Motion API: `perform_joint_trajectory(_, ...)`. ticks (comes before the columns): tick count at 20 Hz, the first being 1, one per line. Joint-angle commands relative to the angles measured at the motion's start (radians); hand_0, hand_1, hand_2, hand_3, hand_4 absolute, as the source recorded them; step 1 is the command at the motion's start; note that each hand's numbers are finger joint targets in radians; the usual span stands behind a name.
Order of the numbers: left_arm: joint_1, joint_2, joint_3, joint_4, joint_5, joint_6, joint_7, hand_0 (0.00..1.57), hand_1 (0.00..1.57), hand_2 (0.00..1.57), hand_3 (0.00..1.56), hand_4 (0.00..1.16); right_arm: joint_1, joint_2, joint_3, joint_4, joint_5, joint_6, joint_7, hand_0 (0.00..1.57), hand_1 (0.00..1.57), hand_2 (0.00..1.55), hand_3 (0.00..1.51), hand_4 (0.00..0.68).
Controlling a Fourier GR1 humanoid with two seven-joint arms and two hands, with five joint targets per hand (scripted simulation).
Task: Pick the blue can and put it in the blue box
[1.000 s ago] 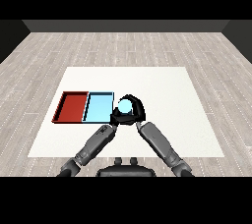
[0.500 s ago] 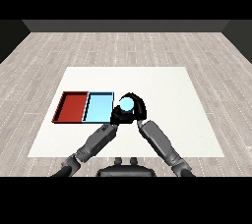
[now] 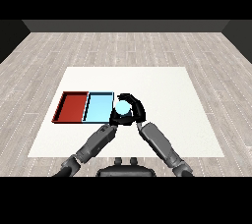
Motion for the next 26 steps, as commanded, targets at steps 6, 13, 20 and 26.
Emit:
perform_joint_trajectory(6, -0.014, -0.008, -0.004, -0.078, -0.026, 0.066, 0.022, 1.57, 1.57, 1.57, 1.52, 1.13, 0.045, -0.027, -0.023, -0.069, 0.058, 0.037, 0.054, 0.00, 0.00, 0.00, 0.00, 0.000)
perform_joint_trajectory(13, -0.011, -0.008, 0.025, 0.033, -0.031, 0.039, -0.046, 1.57, 1.57, 1.57, 1.53, 1.15, 0.155, -0.039, -0.115, -0.160, -0.004, 0.117, -0.028, 0.00, 0.00, 0.00, 0.00, 0.000)
perform_joint_trajectory(20, -0.067, 0.065, 0.118, 0.042, -0.118, 0.051, 0.032, 1.57, 1.57, 1.57, 1.53, 1.15, 0.253, -0.064, -0.299, -0.256, -0.137, 0.150, -0.106, 0.00, 0.00, 0.00, 0.00, 0.000)
perform_joint_trajectory(26, -0.108, 0.206, 0.201, 0.062, -0.152, 0.061, 0.129, 1.57, 1.57, 1.57, 1.52, 1.15, 0.272, -0.054, -0.356, -0.203, -0.174, 0.185, -0.134, 0.00, 0.00, 0.00, 0.00, 0.000)
